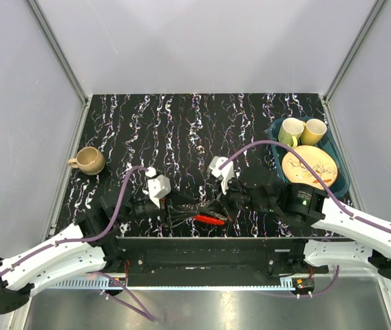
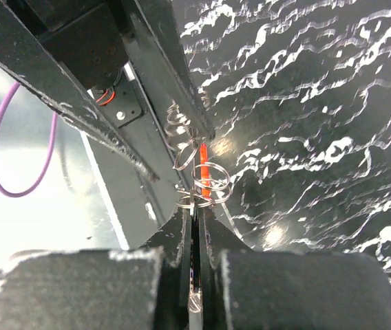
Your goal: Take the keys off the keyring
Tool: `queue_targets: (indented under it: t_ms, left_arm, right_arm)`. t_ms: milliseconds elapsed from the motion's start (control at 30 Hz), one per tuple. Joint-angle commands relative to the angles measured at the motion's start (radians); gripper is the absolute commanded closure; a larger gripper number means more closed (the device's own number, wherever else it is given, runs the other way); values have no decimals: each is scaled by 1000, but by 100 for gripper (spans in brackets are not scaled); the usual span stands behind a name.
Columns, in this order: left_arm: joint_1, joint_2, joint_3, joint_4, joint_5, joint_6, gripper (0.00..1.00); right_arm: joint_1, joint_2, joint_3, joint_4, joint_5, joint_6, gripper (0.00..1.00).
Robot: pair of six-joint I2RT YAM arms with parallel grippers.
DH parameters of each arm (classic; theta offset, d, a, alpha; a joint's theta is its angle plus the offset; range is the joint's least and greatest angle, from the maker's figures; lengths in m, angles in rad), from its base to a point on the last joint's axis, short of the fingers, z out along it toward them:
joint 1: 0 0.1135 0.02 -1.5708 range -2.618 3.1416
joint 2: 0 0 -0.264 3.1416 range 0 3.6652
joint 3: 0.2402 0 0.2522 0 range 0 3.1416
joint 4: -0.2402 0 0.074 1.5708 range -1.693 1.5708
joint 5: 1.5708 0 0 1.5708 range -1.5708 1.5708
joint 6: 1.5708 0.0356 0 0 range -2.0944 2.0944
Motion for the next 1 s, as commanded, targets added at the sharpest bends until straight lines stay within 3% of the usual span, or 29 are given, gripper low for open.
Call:
queue_targets:
  t_ms: [0,167,400,700,967]
  left_arm:
    - [-5,-79,-63,83,-107,-40,53]
    - [-5,-144,-107,83,-179,-60,50]
    - [-5,-153,-118,83,-199,-86,49]
    - [-7,-96,-149,230,26,-143,50]
    - [-24,3,-140,310,34,-138,54]
  right_arm:
    - [6,-15,43,-74,57,285,100]
    - [6,19,104,-177,60,417,100]
    - [6,57,111,-233,45,479,98]
    - [6,36,43,-133,51,408,100]
    - [6,-1,28,-36,52,459,100]
